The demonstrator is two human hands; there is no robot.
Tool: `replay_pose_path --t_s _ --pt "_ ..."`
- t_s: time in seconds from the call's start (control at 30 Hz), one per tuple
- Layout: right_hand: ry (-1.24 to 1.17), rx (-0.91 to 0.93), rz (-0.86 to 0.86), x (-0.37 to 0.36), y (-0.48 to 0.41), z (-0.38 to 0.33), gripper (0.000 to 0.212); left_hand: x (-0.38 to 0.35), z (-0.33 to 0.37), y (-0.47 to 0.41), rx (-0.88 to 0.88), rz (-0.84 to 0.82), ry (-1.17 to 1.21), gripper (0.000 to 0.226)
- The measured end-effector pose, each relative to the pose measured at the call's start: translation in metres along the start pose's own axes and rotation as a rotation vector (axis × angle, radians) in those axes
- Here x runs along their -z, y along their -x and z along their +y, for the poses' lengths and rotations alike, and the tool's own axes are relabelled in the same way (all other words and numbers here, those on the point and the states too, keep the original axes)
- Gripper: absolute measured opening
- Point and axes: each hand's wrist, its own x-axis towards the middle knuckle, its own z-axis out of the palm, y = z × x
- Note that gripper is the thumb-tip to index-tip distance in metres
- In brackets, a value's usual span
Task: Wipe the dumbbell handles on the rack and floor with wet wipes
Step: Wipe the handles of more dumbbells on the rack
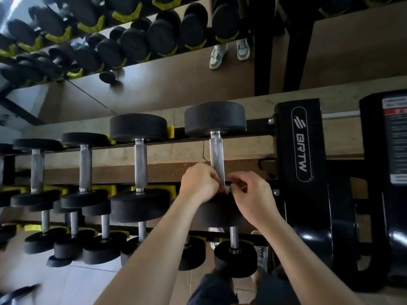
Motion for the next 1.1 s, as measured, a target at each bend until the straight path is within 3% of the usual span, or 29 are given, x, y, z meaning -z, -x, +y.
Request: replay_pose_path --t_s 0.13,0.27,0.43,0.6,0.7,0.77,0.93,1.0,1.1 --pt "0.003 -0.004 -0.047 0.009 -0.003 -0.003 0.023 0.000 -0.012 0.007 0.055 0.153 0.153 0.008" --pt "0.030 -0.058 -0.201 0.009 -0.003 -0.002 0.022 0.005 -0.012 0.002 0.127 0.075 -0.050 0.013" --pt "0.003 -0.061 -0.196 0.008 -0.002 -0.004 0.020 -0.001 -0.014 0.005 0.166 0.166 -0.070 0.007" --pt "0.050 -0.041 -0.229 0.006 0.001 -0.008 0.018 0.018 -0.005 0.015 -0.046 -0.086 -0.045 0.010" --pt "0.035 -0.042 -0.161 0.010 0.009 -0.017 0.012 0.018 0.008 0.035 -0.244 -0.059 -0.117 0.012" --pt "-0.131 -0.122 -0.211 0.028 0.014 -0.031 0.018 0.020 0.009 0.054 -0.297 -0.011 0.065 0.010" --pt "-0.654 -0.212 -0.615 0.075 0.038 -0.076 0.036 0.032 -0.030 0.118 -0.208 0.153 0.647 0.012" --pt "-0.621 -0.155 -0.610 0.066 0.055 -0.094 0.038 0.028 -0.048 0.143 -0.195 0.239 0.744 0.009" --pt "-0.399 0.004 -0.456 0.031 0.089 -0.118 0.024 0.022 -0.075 0.176 -0.173 0.326 0.835 0.005"
